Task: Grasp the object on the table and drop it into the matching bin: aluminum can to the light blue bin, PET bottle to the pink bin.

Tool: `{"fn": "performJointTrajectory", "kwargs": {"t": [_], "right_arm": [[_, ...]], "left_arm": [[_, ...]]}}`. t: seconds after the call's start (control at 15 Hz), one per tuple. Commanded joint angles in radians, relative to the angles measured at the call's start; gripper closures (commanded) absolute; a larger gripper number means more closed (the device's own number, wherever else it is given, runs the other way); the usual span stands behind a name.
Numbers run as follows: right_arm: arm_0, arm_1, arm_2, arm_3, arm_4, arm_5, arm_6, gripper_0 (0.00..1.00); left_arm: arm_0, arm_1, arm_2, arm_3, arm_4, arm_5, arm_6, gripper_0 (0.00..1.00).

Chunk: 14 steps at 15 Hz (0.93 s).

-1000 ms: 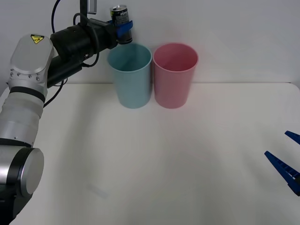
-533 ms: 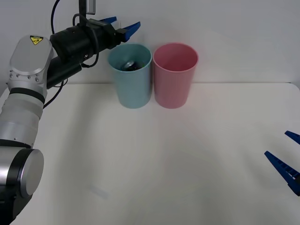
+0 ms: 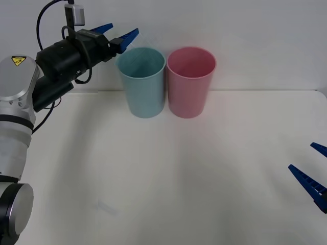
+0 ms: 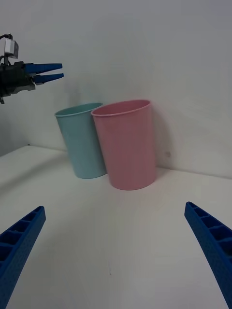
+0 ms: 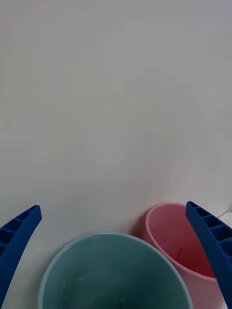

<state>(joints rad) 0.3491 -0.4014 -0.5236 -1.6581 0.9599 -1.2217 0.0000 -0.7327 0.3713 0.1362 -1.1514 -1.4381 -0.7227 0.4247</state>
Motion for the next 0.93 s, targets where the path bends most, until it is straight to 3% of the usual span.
{"fn": "performJointTrajectory", "kwargs": {"t": [0.07,0.53,0.93], "right_arm": [[0.0,0.0,0.0,0.0,0.0,0.0,0.0,0.0],[0.0,0.0,0.0,0.0,0.0,0.0,0.0,0.0],[0.0,0.0,0.0,0.0,0.0,0.0,0.0,0.0]], "left_arm": [[0.101,0.028,0.011,-0.107,0.048,0.0,-0.015,0.0],[0.371,0.031,0.128,-0.37,0.096,-0.021,-0.046,0.0],[0.562,0.031,0.281,-0.501,0.148,-0.135,-0.081,0.0]]}}
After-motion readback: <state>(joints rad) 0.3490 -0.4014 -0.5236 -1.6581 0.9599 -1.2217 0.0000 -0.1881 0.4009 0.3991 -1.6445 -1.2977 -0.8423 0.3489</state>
